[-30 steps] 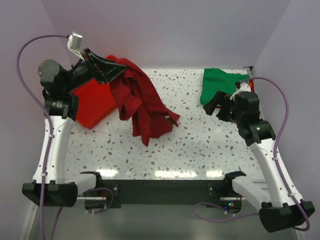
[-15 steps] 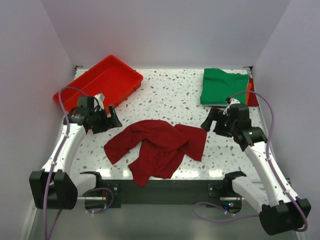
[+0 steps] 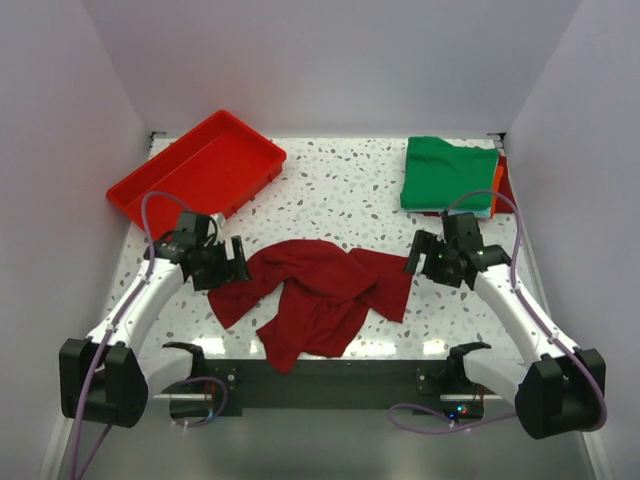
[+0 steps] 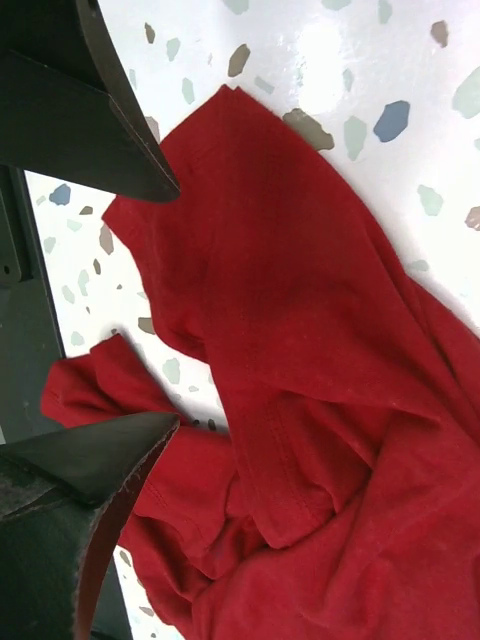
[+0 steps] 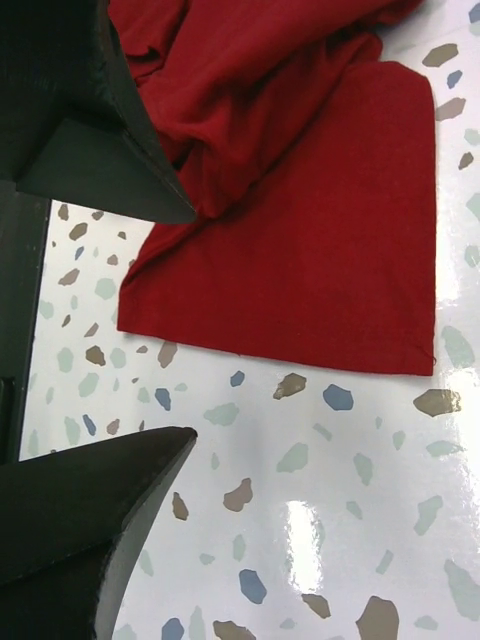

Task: Fold and stack the t-shirts
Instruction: Flatten the tshirt out

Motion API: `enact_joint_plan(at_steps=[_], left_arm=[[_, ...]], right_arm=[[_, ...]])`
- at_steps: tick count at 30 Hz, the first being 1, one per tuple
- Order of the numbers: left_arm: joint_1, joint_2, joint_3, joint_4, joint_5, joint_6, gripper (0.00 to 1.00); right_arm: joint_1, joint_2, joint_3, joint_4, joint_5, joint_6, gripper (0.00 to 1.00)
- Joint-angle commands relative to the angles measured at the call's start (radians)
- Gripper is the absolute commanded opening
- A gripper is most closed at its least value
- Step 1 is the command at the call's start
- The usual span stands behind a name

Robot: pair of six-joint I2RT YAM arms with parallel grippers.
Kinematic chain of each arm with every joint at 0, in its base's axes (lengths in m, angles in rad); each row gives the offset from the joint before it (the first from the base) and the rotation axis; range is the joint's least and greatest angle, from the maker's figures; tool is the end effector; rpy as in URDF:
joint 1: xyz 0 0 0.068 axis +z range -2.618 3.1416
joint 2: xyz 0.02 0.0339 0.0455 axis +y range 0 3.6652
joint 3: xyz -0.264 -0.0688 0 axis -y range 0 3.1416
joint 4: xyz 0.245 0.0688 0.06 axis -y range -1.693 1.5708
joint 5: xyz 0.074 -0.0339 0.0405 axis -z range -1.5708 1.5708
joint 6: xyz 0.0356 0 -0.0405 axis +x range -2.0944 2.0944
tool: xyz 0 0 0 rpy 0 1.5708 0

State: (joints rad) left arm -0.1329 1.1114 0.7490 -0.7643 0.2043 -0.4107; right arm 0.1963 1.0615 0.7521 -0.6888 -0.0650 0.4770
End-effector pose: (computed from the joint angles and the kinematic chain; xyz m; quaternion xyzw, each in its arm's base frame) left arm 0.1973 -0.0337 0.2211 -0.1121 0.9641 -0.1546 0.1843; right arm 0.1979 0.0417 0.2345 0.1250 0.9506 0.1227 0.2561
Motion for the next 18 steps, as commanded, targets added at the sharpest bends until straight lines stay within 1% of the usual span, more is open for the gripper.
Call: enact_joint_plan(at_steps=[1, 4, 5, 7, 8, 9, 10, 14, 18], left_arm=[[-0.023, 0.005, 0.007, 0.028, -0.014, -0.045, 0.9], [-0.066, 0.005, 0.027, 0.075, 0.0, -0.098, 0.89], [-0.097, 0.008, 0.036, 0.092, 0.001, -0.126, 0.88], [-0.132, 0.031, 0.061, 0.112, 0.018, -0.155, 0.88], [-0.175, 0.04, 0.067, 0.134, 0.02, -0.186, 0.88], [-0.2, 0.065, 0.081, 0.143, 0.014, -0.2, 0.88], [-0.253, 0.08, 0.087, 0.16, 0.011, -0.223, 0.88], [-0.37, 0.168, 0.119, 0.191, -0.006, -0.266, 0.89], [-0.413, 0.232, 0.15, 0.195, -0.081, -0.28, 0.9]], right_arm=[[0.006, 0.034, -0.017, 0.073, 0.042, 0.008, 0.85], [0.005, 0.104, -0.001, 0.124, 0.028, -0.003, 0.74], [0.006, 0.153, 0.007, 0.135, 0.024, -0.009, 0.67], [0.006, 0.199, 0.039, 0.141, 0.016, -0.023, 0.61], [0.005, 0.216, 0.05, 0.15, 0.014, -0.024, 0.59], [0.005, 0.248, 0.058, 0.155, 0.014, -0.029, 0.58], [0.006, 0.261, 0.072, 0.163, 0.016, -0.031, 0.56], [0.005, 0.313, 0.092, 0.201, 0.036, -0.035, 0.55], [0.006, 0.356, 0.102, 0.224, 0.028, -0.034, 0.54]])
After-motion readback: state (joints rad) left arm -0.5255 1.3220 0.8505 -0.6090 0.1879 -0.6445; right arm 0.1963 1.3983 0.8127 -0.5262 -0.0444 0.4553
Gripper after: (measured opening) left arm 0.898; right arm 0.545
